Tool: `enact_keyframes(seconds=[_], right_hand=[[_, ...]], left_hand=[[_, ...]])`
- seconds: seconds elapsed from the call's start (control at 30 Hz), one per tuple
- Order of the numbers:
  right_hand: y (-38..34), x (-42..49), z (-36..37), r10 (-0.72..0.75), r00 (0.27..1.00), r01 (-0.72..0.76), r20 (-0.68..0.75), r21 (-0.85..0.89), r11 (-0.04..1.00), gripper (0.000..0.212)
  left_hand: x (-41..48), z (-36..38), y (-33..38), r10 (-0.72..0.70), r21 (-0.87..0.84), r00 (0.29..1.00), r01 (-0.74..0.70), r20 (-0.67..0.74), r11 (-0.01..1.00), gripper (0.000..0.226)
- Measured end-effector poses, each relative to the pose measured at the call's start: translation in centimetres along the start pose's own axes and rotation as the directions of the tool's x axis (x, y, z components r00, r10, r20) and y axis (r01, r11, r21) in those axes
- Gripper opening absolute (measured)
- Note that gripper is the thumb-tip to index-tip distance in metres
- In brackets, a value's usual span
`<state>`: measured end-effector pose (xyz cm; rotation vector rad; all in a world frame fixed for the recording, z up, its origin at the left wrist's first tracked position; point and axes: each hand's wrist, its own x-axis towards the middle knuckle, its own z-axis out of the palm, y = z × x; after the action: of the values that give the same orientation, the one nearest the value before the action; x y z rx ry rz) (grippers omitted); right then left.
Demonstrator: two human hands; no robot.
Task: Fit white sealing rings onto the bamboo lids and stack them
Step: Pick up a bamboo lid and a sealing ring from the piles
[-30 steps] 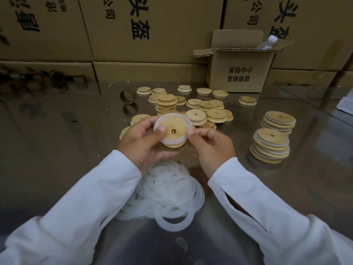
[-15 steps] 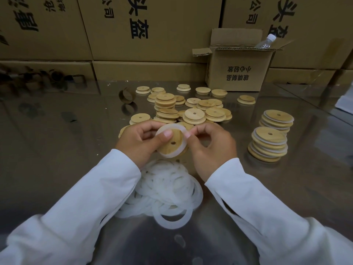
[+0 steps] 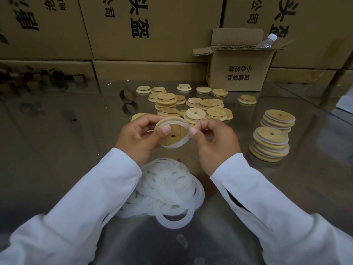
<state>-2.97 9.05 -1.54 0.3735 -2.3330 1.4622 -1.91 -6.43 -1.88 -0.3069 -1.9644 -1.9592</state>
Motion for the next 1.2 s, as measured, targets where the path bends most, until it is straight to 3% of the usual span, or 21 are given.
enact_keyframes(seconds=[0.23, 0.47, 0.63, 0.93, 1.2], right_hand=[[-0.2, -1.0, 1.0, -0.024, 0.998, 0.035, -0.054, 0.200, 0.979, 0.017], [0.0, -1.0, 1.0, -0.014, 0.990, 0.038, -0.138, 0.173, 0.984, 0.010], [0.2, -1.0, 1.1, -0.034, 0.996, 0.042, -0.080, 0.106, 0.993, 0.008], [0.2, -0.6, 1.0, -0.034, 0.999, 0.034, -0.005, 0.062, 0.998, 0.012], [-0.4, -0.5, 0.9, -0.024, 1.000, 0.024, -0.008, 0.079, 0.997, 0.015]], left_hand=[[0.0, 0.0, -0.4, -0.084, -0.050, 0.995, 0.081, -0.056, 0.995, 0.024], [0.0, 0.0, -0.3, -0.178, -0.143, 0.984, 0.181, 0.031, 0.973, 0.033], [0.0, 0.1, -0.5, -0.208, -0.071, 0.974, 0.215, 0.086, 0.974, 0.039], [-0.1, 0.1, 0.0, -0.126, 0.058, 0.992, 0.125, 0.027, 0.991, 0.009], [-0.1, -0.3, 0.6, -0.014, 0.177, 1.000, 0.010, 0.026, 0.984, 0.011]])
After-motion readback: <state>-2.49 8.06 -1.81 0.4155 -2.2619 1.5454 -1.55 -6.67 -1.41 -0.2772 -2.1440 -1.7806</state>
